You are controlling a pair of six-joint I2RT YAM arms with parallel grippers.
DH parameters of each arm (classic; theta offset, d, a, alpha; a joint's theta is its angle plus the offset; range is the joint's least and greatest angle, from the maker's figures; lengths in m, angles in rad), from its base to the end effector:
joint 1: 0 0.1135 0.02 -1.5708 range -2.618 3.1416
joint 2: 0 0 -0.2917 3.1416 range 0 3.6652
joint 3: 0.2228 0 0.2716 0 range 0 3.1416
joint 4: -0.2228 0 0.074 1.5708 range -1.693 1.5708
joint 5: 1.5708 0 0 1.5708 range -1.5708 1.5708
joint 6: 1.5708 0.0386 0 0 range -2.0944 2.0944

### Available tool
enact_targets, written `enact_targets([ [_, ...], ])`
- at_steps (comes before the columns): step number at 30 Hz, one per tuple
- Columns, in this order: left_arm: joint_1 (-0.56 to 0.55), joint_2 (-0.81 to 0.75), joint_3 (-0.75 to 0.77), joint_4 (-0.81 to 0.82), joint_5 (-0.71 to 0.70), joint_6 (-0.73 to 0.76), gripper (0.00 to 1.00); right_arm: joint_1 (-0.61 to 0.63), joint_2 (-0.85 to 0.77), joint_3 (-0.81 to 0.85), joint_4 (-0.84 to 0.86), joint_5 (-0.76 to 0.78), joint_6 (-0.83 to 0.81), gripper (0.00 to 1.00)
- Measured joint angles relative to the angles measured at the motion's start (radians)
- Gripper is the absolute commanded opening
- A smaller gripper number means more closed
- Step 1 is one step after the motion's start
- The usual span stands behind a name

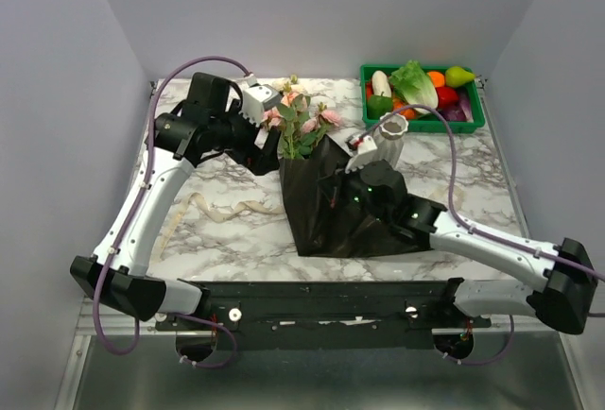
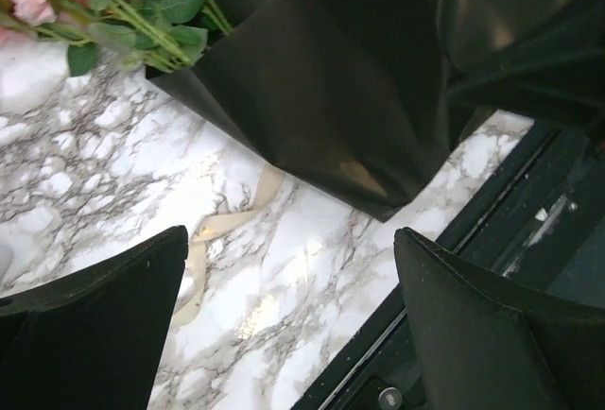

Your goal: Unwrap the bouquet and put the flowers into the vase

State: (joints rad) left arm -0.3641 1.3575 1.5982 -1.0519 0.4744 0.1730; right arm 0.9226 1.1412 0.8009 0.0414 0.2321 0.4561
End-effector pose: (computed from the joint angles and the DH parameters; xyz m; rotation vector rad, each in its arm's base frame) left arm 0.2514 -0.1147 0.4415 0.8429 2.2075 -0.6556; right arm 0.1730 0.2137 0.3140 -0.2831 1.9066 0.7290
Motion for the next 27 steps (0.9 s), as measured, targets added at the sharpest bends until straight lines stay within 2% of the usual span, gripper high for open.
enact_targets([
  [6, 0.052, -0.002, 0.031, 0.023, -0.092, -0.067, 0.99, 0.102, 0.244, 0.251, 0.015, 0.004, -0.049, 0.01],
  [10, 0.146, -0.029, 0.054, 0.024, -0.156, -0.107, 0.99, 0.158, 0.404, 0.417, 0.018, -0.009, -0.084, 0.02],
  [12, 0.192, -0.053, 0.08, 0.018, -0.178, -0.118, 0.99, 0.182, 0.48, 0.489, 0.021, -0.019, -0.097, 0.06],
  [13, 0.209, -0.068, 0.091, 0.017, -0.185, -0.121, 0.99, 0.192, 0.515, 0.521, 0.017, -0.027, -0.101, 0.24],
  [15, 0.242, -0.116, 0.118, 0.012, -0.204, -0.124, 0.99, 0.212, 0.587, 0.588, 0.016, -0.045, -0.111, 0.47],
  [16, 0.249, -0.137, 0.129, 0.01, -0.21, -0.126, 0.99, 0.22, 0.623, 0.621, 0.015, -0.056, -0.114, 0.64],
  [19, 0.254, -0.202, 0.15, 0.004, -0.23, -0.126, 0.99, 0.245, 0.723, 0.729, 0.0, -0.094, -0.134, 0.79],
  [23, 0.256, -0.242, 0.155, -0.019, -0.245, -0.124, 0.99, 0.265, 0.789, 0.804, -0.034, -0.142, -0.146, 0.84],
  [27, 0.258, -0.241, 0.155, -0.039, -0.276, -0.122, 0.99, 0.274, 0.793, 0.812, -0.047, -0.179, -0.154, 0.88],
])
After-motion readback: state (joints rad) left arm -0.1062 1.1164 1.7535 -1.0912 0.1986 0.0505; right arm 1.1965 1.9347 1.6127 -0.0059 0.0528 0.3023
